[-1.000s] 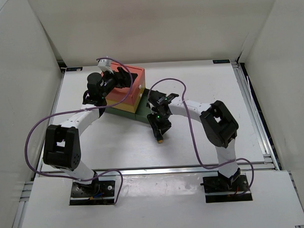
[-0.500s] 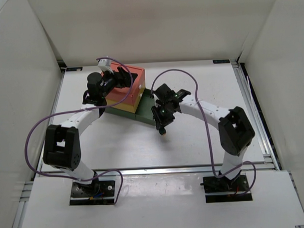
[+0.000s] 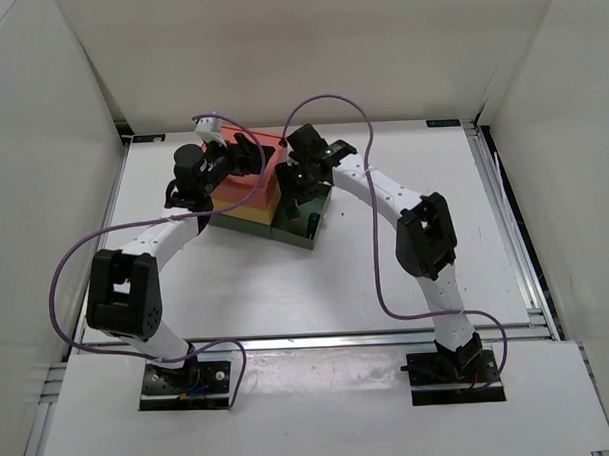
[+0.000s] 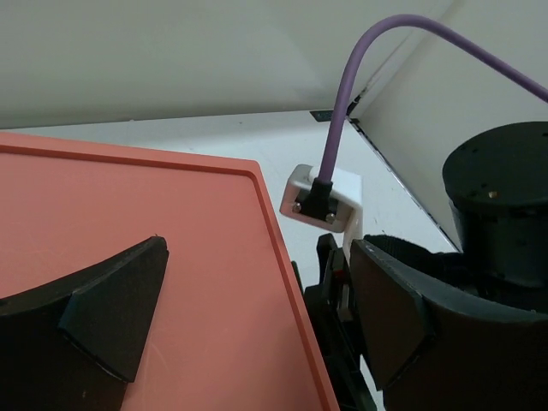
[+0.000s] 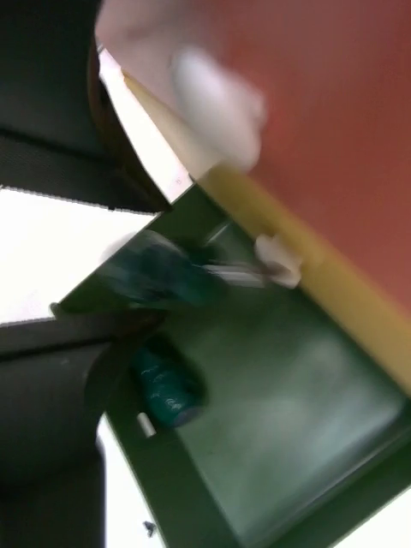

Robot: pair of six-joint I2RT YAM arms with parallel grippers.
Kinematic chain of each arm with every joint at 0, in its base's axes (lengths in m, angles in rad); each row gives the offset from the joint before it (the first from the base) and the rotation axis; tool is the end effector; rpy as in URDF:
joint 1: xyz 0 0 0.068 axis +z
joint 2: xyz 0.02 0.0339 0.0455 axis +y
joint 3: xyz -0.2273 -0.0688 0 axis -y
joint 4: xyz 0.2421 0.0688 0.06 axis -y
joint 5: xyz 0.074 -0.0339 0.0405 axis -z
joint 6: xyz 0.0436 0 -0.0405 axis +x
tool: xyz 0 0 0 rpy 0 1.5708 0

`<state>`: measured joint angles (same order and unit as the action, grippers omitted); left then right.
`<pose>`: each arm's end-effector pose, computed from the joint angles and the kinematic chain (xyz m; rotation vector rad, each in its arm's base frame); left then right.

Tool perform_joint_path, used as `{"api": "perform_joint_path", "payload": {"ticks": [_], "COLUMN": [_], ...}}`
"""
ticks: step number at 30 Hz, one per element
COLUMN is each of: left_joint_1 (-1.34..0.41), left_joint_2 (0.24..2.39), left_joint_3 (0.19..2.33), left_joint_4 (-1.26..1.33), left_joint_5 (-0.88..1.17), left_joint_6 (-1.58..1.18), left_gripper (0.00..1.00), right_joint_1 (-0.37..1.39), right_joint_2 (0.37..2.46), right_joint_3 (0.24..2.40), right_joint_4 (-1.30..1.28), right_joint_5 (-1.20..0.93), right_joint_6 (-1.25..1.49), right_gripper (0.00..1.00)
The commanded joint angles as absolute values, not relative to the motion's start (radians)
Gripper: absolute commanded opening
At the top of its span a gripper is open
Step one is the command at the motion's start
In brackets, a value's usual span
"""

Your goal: Sort the tools into containers

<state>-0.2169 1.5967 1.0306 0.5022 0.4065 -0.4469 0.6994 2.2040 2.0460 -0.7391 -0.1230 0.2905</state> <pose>0.3637 -0.0978 0.2542 0.1288 1.6918 -0.8338 0.3609 0.3106 0.2262 -0.5711 2.4838 0.5619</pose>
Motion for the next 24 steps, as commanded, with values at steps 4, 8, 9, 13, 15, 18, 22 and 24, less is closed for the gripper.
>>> {"api": "perform_joint_path", "payload": {"ticks": [4,8,9,13,15,18,22,24], "left_joint_1": [-0.209,-0.209,-0.209,-0.209,-0.21,-0.209,-0.207,-0.209], "left_joint_2": [1.687,1.693,1.692,1.698,1.7,1.703,1.706,1.706], "left_joint_3": [0.942,0.939,0.94,0.948,0.953,0.956,0.954,0.951], "left_joint_4": [0.173,0.181,0.181,0.178,0.173,0.173,0.175,0.179], "left_joint_5": [0.408,0.411,0.408,0.411,0.411,0.414,0.414,0.414], "left_joint_6": [-0.512,-0.517,-0.518,-0.517,-0.514,-0.515,-0.515,-0.517], "left_gripper": [0.99,0.99,0.99,0.99,0.99,0.99,0.99,0.99], "right_joint_1": [0.675,0.611,0.601,0.528,0.506,0.491,0.476,0.479], "right_joint_2": [2.075,1.97,1.961,1.963,1.988,2.025,2.113,2.157], "right_joint_3": [1.967,1.803,1.789,1.697,1.681,1.669,1.724,1.779], "right_joint_4": [-0.718,-0.632,-0.638,-0.669,-0.678,-0.696,-0.73,-0.749], "right_joint_5": [-0.092,-0.066,-0.06,-0.1,-0.138,-0.147,-0.193,-0.248], "right_joint_6": [0.328,0.389,0.399,0.472,0.509,0.558,0.58,0.577], "right_gripper": [0.68,0.71,0.69,0.18,0.0,0.0,0.0,0.04]}}
